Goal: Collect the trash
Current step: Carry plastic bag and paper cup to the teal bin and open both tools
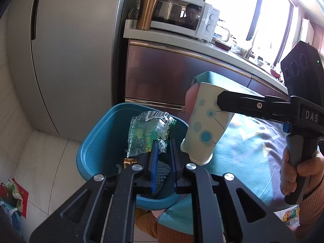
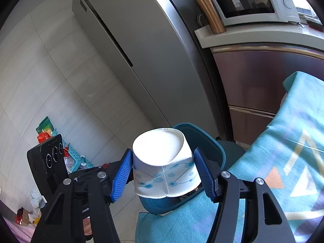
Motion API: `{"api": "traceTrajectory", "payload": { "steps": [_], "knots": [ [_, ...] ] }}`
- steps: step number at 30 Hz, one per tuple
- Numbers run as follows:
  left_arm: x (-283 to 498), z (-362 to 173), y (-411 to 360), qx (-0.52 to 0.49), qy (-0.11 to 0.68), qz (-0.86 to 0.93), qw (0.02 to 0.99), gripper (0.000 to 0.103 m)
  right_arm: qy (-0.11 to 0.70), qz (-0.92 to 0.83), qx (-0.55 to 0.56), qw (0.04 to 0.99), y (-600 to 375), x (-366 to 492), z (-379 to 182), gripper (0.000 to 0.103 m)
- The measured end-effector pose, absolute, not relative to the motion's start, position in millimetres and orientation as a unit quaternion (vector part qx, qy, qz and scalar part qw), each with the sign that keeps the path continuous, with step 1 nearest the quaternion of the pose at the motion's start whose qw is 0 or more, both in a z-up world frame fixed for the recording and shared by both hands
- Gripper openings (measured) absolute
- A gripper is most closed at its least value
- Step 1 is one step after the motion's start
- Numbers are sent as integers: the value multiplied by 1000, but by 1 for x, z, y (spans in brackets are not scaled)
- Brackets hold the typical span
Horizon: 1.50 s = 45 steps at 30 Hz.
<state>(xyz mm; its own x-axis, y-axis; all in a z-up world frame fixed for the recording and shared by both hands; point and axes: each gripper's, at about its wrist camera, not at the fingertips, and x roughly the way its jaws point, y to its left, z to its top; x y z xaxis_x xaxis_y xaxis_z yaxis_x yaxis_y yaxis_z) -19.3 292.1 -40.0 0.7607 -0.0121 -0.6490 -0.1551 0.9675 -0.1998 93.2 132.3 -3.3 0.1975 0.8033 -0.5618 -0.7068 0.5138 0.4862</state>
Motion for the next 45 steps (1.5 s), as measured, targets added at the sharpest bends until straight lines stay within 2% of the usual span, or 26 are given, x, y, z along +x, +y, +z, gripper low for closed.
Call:
{"api": "traceTrajectory", "payload": {
  "steps": [21, 26, 38, 45],
  "knots": [
    [21, -91, 312, -149, 383, 64, 909, 14, 466, 452, 31, 760, 163, 107, -45, 61],
    [23, -93, 312, -157, 381, 70, 909, 14, 465, 448, 36, 763, 163, 108, -46, 67],
    [17, -89, 306, -162, 371, 69, 912, 23, 456, 453, 57, 764, 138, 105, -43, 67],
    [7, -66, 278, -141, 342, 31, 928, 36, 424, 455, 68, 780, 93, 91, -22, 67]
  ]
}}
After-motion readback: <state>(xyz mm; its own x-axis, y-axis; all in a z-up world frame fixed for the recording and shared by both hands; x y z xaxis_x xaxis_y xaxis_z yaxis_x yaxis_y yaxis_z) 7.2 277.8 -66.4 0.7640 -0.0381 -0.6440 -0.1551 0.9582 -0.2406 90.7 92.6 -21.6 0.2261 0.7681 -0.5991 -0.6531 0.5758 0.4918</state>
